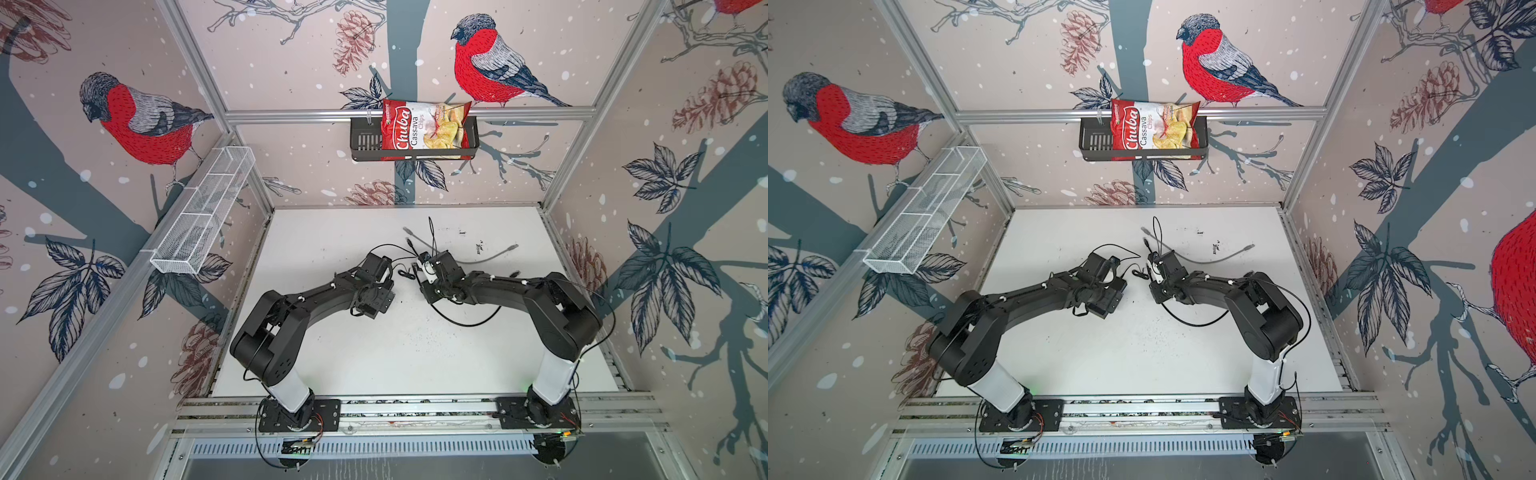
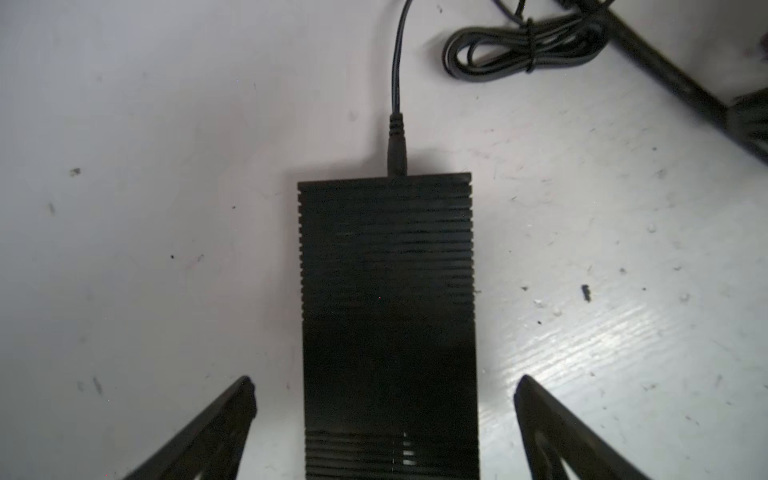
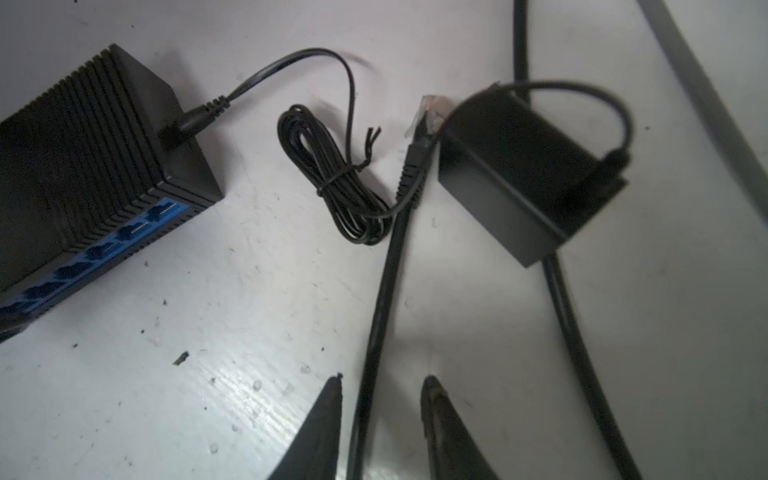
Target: Insert the plug into the switch port
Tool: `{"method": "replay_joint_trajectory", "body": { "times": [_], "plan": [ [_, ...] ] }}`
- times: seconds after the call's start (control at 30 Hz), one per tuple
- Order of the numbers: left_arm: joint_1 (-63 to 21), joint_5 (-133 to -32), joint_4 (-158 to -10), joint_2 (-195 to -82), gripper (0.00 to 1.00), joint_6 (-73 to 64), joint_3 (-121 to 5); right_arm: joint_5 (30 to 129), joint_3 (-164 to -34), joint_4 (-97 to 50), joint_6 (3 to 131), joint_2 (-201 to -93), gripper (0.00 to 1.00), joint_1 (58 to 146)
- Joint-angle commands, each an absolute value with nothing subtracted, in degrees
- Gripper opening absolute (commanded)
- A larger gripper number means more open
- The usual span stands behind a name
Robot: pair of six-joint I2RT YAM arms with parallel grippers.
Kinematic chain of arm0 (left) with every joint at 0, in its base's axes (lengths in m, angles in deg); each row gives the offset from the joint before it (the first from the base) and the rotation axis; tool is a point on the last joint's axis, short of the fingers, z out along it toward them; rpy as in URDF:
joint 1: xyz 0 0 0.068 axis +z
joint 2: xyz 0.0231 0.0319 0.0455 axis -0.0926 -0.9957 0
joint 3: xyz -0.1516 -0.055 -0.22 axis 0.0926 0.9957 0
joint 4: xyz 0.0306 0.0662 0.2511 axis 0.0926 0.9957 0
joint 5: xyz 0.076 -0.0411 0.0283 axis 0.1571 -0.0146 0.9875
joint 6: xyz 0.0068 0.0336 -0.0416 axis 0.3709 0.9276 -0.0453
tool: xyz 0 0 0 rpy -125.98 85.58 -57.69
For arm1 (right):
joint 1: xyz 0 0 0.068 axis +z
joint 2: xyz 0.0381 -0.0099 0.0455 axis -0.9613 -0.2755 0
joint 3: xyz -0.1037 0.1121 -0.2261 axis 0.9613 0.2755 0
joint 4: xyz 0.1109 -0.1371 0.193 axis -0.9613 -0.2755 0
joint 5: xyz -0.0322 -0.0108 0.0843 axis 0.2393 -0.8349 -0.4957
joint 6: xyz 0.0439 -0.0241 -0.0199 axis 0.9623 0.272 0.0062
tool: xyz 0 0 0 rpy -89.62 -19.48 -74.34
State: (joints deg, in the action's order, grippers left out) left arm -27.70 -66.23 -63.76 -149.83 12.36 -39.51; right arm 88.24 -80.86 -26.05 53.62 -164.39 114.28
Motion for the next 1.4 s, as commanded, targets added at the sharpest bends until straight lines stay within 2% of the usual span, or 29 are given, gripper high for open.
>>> {"method": "replay_joint_trajectory", "body": {
  "times": [0.0,0.2,0.33,0.47,0.97,1.13,1.37],
  "plan": [
    [-27.6,-66.98,-67.29,-147.73,0.96,12.03,-39.06,89.99,-81.61,-27.69,52.56,-165.51,0.33,114.6],
    [-27.73,-69.5,-72.28,-143.88,0.96,9.24,-37.39,90.4,-81.47,-29.85,52.1,-166.45,0.19,114.97],
    [-27.73,-76.49,-75.86,-142.07,0.96,9.45,-36.3,89.53,-79.64,-30.72,52.18,-165.27,0.1,115.08],
    [-28.15,-76.67,-76.7,-141.53,0.96,8.23,-36.72,87.94,-77.75,-31.85,51.98,-163.33,0.01,115.19],
    [-32.12,-70.29,-79.45,-141.4,0.97,5.84,-36.04,89.24,-75.55,-39.36,55.85,-158.66,0.0,114.48],
    [-32.13,-71.54,-81.6,-141.18,0.97,4.39,-35.49,89.01,-74.7,-41.8,57.19,-155.99,0.0,114.18],
    [-32.12,-74.03,-80.92,-143.25,0.96,1.63,-37.89,81.6,-72.94,-41.43,55.02,-150.49,0.0,113.66]
  ]
}}
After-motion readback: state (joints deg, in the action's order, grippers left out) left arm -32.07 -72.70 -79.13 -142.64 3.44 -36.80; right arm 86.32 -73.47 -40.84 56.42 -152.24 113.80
